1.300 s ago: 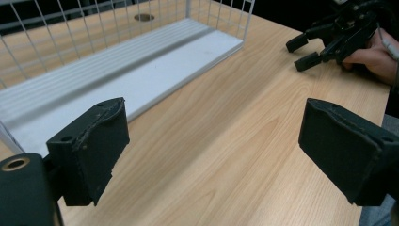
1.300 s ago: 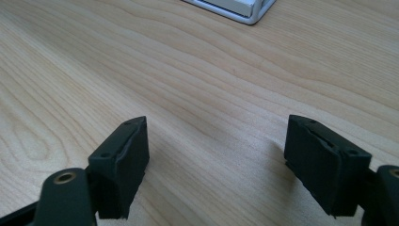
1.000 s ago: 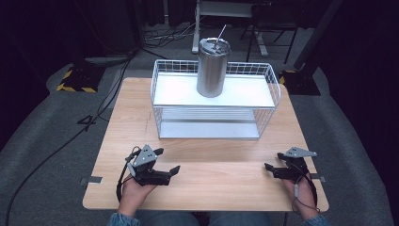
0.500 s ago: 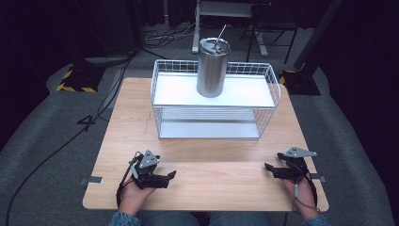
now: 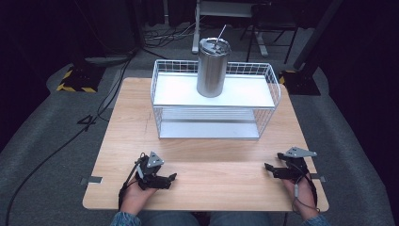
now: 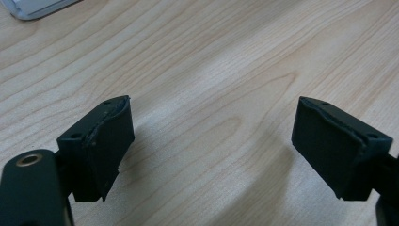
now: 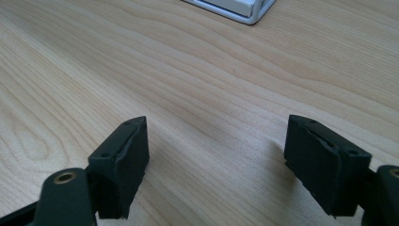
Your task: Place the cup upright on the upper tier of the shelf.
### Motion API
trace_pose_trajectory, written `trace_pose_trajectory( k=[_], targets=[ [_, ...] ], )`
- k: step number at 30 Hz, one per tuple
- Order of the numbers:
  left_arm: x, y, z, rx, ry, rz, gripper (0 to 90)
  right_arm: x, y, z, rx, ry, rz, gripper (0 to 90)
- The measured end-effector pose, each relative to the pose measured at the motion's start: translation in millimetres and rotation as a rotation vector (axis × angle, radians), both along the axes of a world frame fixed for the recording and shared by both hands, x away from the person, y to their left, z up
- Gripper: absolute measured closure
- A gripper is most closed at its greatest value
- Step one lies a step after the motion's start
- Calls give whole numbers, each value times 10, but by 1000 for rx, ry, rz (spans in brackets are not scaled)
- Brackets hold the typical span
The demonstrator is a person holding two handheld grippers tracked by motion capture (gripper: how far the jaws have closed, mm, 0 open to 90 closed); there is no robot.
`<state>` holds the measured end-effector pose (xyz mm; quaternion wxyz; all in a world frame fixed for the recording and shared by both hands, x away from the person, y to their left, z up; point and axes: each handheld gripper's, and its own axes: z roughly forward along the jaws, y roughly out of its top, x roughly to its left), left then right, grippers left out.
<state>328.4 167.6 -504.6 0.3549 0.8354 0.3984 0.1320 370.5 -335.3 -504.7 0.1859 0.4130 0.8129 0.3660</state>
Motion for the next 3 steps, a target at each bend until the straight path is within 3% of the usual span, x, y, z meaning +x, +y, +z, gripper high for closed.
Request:
trace_pose_trajectory(
  k=[3],
  targets=[
    [-13,-37,-6,40,-21,-1,146,0,0,0,0,0,0,232]
  ],
)
